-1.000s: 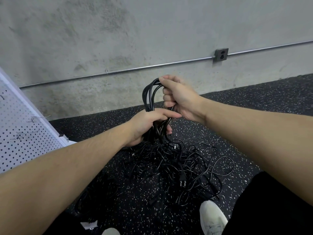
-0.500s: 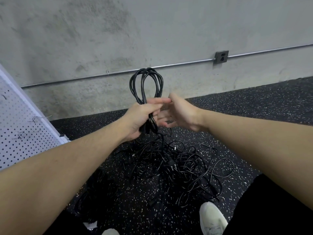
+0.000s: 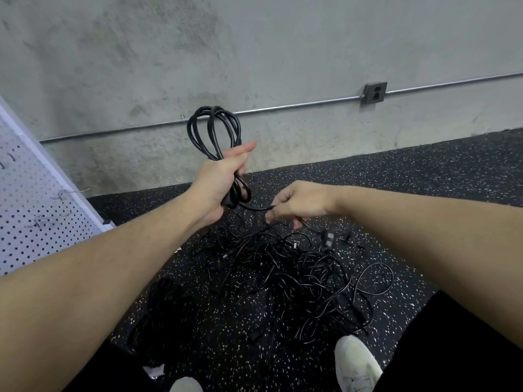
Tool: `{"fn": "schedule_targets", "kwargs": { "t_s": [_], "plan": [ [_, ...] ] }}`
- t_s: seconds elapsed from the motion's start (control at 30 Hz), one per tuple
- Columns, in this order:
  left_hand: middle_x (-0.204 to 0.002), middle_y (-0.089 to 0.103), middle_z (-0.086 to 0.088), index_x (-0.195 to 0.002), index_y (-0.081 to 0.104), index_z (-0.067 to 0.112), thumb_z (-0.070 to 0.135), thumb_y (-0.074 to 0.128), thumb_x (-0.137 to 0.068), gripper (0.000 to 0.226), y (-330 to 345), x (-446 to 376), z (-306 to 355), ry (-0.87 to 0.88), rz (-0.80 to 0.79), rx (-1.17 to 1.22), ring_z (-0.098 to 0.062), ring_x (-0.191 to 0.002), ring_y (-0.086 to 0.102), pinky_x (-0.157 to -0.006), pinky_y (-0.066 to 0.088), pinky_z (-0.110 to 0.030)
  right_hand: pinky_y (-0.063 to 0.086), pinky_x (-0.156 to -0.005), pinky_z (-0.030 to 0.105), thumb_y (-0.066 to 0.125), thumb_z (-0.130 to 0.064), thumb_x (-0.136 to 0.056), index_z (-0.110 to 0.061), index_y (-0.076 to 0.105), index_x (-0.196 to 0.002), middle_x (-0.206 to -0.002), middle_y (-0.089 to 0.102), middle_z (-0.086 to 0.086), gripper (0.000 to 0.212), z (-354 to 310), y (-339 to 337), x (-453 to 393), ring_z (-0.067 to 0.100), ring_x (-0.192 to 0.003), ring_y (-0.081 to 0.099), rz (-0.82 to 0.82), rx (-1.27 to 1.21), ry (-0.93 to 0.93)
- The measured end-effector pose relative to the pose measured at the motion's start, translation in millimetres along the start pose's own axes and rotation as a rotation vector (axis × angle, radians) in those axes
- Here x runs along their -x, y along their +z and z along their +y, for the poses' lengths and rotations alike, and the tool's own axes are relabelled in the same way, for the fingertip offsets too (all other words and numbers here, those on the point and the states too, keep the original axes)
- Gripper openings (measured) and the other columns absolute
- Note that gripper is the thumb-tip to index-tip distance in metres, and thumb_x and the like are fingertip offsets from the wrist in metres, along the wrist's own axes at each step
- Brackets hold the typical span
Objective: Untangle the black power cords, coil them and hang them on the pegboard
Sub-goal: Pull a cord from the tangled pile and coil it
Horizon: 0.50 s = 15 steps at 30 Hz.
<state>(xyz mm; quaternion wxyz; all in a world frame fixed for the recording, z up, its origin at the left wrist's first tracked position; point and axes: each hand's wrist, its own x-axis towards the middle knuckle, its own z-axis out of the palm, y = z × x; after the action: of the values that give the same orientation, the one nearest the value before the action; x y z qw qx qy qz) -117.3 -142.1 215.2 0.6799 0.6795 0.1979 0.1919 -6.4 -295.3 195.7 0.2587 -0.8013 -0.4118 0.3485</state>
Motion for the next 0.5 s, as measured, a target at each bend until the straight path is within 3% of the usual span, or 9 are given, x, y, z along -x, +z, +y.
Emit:
{"fn": "schedule_targets", "kwargs": {
  "t_s": [0.03, 0.1, 0.17, 0.27, 0.33, 0.43, 0.5],
  "plan": [
    [-0.064, 0.039, 0.008, -0.121, 0.074, 0.032, 0.019, 0.051, -0.106, 0.030, -2, -2, 0, -0.010, 0.028, -0.025, -0.009, -0.050, 0.031, -0.048, 0.033, -0.022, 0.052, -0.062, 0.017, 0.070, -0.043, -0.093, -0.008, 0.071, -0.094, -0.065, 0.056, 0.000, 0.035, 0, -3, 2, 0.010, -0.049, 0.052, 0.024, 0.001, 0.015],
    [-0.063, 0.043, 0.008, -0.115, 0.075, 0.032, 0.020, 0.052, -0.105, 0.027, -8, -5, -1, -0.030, 0.063, -0.043, -0.009, -0.050, 0.031, -0.050, 0.032, -0.025, 0.052, -0.065, 0.024, 0.070, -0.047, -0.092, -0.015, 0.062, -0.078, -0.059, 0.054, -0.005, 0.035, 2, -6, 4, 0.010, -0.048, 0.051, -0.002, -0.072, 0.055],
    [-0.065, 0.047, 0.008, -0.110, 0.075, 0.034, 0.022, 0.056, -0.105, 0.023, -13, -6, -4, -0.062, 0.060, -0.107, -0.009, -0.047, 0.033, -0.048, 0.035, -0.024, 0.052, -0.070, 0.029, 0.068, -0.044, -0.094, -0.020, 0.061, -0.074, -0.059, 0.054, -0.007, 0.032, 3, -8, 8, 0.009, -0.050, 0.051, -0.066, -0.110, 0.029],
    [-0.067, 0.050, 0.005, -0.097, 0.076, 0.028, 0.039, 0.068, -0.097, 0.014, -18, -3, -11, -0.170, 0.054, -0.289, -0.011, -0.045, 0.040, -0.046, 0.037, -0.024, 0.045, -0.069, 0.026, 0.066, -0.037, -0.097, -0.027, 0.065, -0.072, -0.060, 0.055, -0.013, 0.027, -2, -9, 11, 0.006, -0.052, 0.048, -0.065, -0.017, -0.076],
    [-0.066, 0.054, 0.000, -0.090, 0.075, 0.015, 0.061, 0.077, -0.081, 0.046, -21, -1, -15, -0.241, 0.029, -0.349, -0.012, -0.045, 0.045, -0.047, 0.038, -0.024, 0.041, -0.066, 0.023, 0.067, -0.038, -0.096, -0.026, 0.071, -0.089, -0.070, 0.062, -0.010, 0.014, -8, -10, 13, 0.004, -0.060, 0.050, 0.023, 0.033, -0.133],
    [-0.075, 0.062, 0.003, -0.108, 0.078, 0.017, 0.091, 0.078, -0.036, 0.103, -22, 1, -16, -0.248, -0.096, -0.440, -0.012, -0.054, 0.053, -0.063, 0.049, -0.031, 0.038, -0.063, 0.025, 0.070, -0.036, -0.094, -0.025, 0.075, -0.101, -0.076, 0.064, 0.001, 0.014, -10, -10, 8, 0.008, -0.061, 0.048, 0.152, 0.035, -0.195],
    [-0.075, 0.073, -0.002, -0.100, 0.078, 0.022, 0.085, 0.081, -0.037, 0.089, -19, 3, -17, -0.252, -0.212, -0.531, -0.012, -0.068, 0.059, -0.088, 0.054, -0.041, 0.036, -0.053, 0.020, 0.074, -0.027, -0.092, -0.022, 0.075, -0.098, -0.069, 0.059, -0.007, 0.008, -11, -8, 5, 0.004, -0.050, 0.043, 0.216, 0.041, -0.248]
  ]
}}
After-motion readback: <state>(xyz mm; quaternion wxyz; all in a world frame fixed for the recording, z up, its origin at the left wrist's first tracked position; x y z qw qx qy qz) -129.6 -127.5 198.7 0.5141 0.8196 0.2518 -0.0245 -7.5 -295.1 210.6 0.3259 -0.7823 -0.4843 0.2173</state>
